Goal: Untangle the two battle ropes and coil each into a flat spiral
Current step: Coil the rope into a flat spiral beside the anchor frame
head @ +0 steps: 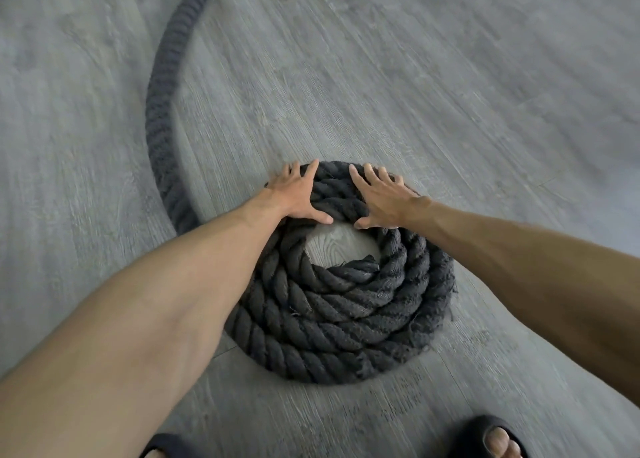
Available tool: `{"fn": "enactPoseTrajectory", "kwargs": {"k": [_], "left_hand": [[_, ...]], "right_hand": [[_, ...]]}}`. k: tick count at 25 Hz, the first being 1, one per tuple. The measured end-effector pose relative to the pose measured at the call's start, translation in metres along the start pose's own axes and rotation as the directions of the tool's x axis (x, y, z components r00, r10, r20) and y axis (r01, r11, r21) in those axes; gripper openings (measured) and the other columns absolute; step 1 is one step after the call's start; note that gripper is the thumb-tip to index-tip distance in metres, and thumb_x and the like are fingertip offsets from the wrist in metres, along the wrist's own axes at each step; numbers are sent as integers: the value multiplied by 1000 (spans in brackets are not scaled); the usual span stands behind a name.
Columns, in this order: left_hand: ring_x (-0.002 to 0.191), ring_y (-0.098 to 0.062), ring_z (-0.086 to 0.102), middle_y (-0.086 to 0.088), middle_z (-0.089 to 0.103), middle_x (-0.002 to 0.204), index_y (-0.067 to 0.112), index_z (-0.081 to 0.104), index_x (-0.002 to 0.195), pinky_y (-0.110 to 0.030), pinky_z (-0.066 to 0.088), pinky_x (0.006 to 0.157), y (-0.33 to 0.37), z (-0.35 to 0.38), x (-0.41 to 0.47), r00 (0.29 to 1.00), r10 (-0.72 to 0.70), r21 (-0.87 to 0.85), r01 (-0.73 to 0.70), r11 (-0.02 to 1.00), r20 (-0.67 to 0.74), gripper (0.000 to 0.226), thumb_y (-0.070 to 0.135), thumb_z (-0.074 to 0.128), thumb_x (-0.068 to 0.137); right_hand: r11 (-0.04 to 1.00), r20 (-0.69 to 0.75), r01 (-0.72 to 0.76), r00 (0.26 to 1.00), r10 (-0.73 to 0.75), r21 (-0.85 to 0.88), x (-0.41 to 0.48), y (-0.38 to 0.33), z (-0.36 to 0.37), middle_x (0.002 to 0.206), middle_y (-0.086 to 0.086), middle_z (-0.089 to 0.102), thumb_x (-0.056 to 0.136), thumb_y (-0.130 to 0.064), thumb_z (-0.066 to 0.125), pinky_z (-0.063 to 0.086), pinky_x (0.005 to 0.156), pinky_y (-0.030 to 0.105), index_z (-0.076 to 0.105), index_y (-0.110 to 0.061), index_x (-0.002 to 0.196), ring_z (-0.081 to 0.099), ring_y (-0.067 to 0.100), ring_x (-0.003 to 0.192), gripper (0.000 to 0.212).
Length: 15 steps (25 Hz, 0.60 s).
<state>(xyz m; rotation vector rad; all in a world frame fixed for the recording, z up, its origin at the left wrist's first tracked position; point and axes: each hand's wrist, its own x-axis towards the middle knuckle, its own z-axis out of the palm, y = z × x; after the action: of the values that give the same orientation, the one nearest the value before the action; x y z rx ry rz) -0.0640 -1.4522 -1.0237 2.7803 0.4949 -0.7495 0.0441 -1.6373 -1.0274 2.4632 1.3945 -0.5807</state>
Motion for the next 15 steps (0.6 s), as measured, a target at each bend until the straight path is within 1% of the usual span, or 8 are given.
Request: {"fn": "enactPoseTrajectory", "kwargs": {"k": [2, 3, 5, 7, 10, 12, 14, 15], "left_hand": [[145, -42, 18, -26, 14, 158, 15, -4, 157, -56, 27, 113, -1, 8, -8, 995, 3, 97, 6, 995, -95, 134, 86, 61, 64], [141, -42, 25, -27, 20, 156, 11, -1, 157, -54, 31, 110, -3, 11, -10, 990, 7, 153, 15, 988, -141, 132, 88, 56, 66], [132, -42, 37, -28, 29, 150, 6, 4, 156, -53, 39, 103, -10, 12, -14, 983, -13, 204, 51, 978, -183, 133, 92, 48, 65], [127, -43, 41, -29, 33, 147, 2, 7, 155, -53, 43, 101, -24, 13, -17, 981, -72, 197, 108, 974, -182, 135, 95, 43, 64], [125, -43, 45, -30, 34, 146, -4, 8, 153, -51, 46, 99, -49, 20, -32, 956, -250, 128, 270, 954, -155, 138, 98, 34, 63], [125, -41, 46, -29, 35, 145, -8, 6, 151, -48, 49, 96, -61, 22, -43, 922, -371, 107, 381, 918, -108, 140, 98, 32, 64], [128, -39, 45, -27, 33, 149, -10, 3, 151, -47, 51, 93, -70, 23, -49, 887, -461, 81, 460, 884, -5, 143, 99, 27, 62], [129, -38, 45, -25, 32, 150, -10, 3, 152, -46, 53, 92, -76, 24, -50, 870, -490, 74, 485, 871, 54, 146, 101, 24, 58]], "right_hand": [[998, -28, -21, 999, 22, 53, -1, -3, 2, 167, 18, 1, 78, -65, 72, 24, 117, 64, -13, -7, 159, 9, 42, 153, 131], [993, -29, -64, 997, 68, 104, -2, -6, 2, 168, 16, -2, 77, -65, 73, 20, 119, 65, -16, -7, 158, 5, 40, 154, 133], [949, 16, -224, 974, 226, 224, -4, -16, 2, 167, 18, -9, 74, -70, 73, 11, 117, 71, -22, -10, 157, -5, 41, 154, 139], [866, 104, -415, 909, 403, 279, -11, -24, 3, 165, 25, -17, 73, -72, 72, 9, 111, 77, -28, -13, 155, -13, 44, 153, 142], [704, 272, -610, 792, 547, 362, -18, -41, 2, 162, 28, -21, 77, -69, 71, 15, 107, 82, -32, -16, 153, -14, 49, 151, 139], [569, 341, -694, 716, 609, 442, -23, -53, -1, 163, 26, -22, 79, -75, 64, 15, 106, 82, -31, -19, 154, -13, 48, 151, 134], [483, 393, -721, 683, 615, 497, -26, -67, -4, 163, 23, -24, 79, -82, 55, 14, 107, 82, -29, -20, 155, -14, 47, 151, 129], [475, 406, -722, 682, 608, 503, -28, -76, -5, 163, 23, -26, 78, -85, 51, 13, 107, 82, -29, -20, 155, -15, 47, 151, 129]]}}
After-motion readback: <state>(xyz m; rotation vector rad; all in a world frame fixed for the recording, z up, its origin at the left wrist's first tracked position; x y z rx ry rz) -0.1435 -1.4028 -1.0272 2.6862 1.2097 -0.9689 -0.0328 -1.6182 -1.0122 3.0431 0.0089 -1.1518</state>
